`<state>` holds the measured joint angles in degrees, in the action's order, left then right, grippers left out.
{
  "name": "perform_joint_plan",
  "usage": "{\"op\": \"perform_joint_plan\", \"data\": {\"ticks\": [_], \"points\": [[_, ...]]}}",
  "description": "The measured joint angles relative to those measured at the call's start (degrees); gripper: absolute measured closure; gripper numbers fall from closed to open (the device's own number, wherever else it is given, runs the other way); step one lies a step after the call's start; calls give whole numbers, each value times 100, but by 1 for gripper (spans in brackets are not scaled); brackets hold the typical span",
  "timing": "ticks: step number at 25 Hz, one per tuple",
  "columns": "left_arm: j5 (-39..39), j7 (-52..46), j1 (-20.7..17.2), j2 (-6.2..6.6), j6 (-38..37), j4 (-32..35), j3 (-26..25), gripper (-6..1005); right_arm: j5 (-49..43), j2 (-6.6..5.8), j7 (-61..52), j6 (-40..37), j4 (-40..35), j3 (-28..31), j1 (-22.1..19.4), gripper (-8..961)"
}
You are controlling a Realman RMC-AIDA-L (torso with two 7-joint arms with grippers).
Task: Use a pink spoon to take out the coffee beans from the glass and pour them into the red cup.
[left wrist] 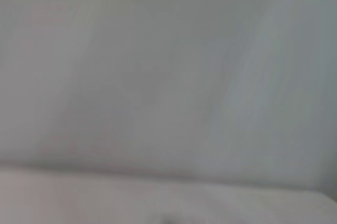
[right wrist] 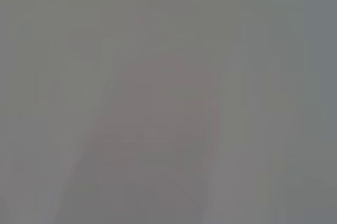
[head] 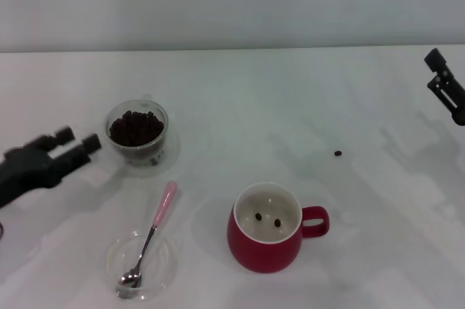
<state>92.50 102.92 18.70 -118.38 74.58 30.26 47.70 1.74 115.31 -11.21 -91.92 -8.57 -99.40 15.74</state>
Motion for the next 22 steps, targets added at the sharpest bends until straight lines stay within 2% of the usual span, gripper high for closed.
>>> {"op": "perform_joint_plan", "data": {"ticks": [3,7,9,15,20,22], "points": [[623,963,-113,-44,58,-126,-84,311,134,0,34,-11,-92,1,0,138],[1365,2062,-68,-53,-60,-450,-91,307,290,-5,101,-13,-245,94,4,137],[1708,2509,-22,-57,-165,-574,-92,306,314,-7,193,-37,-262,297,22,137],[3510,4128,140,-64,-311,-1087,-94,306,320,-9,390,-28,-255,1218,130,137],[4535,4892,251,-62,-313,-1220,-96,306,325,-14,472,-65,-233,1803,180,138],[4685,5015,293,-64,-314,-1281,-94,306,323,-16,493,-104,-222,1913,165,138]]}}
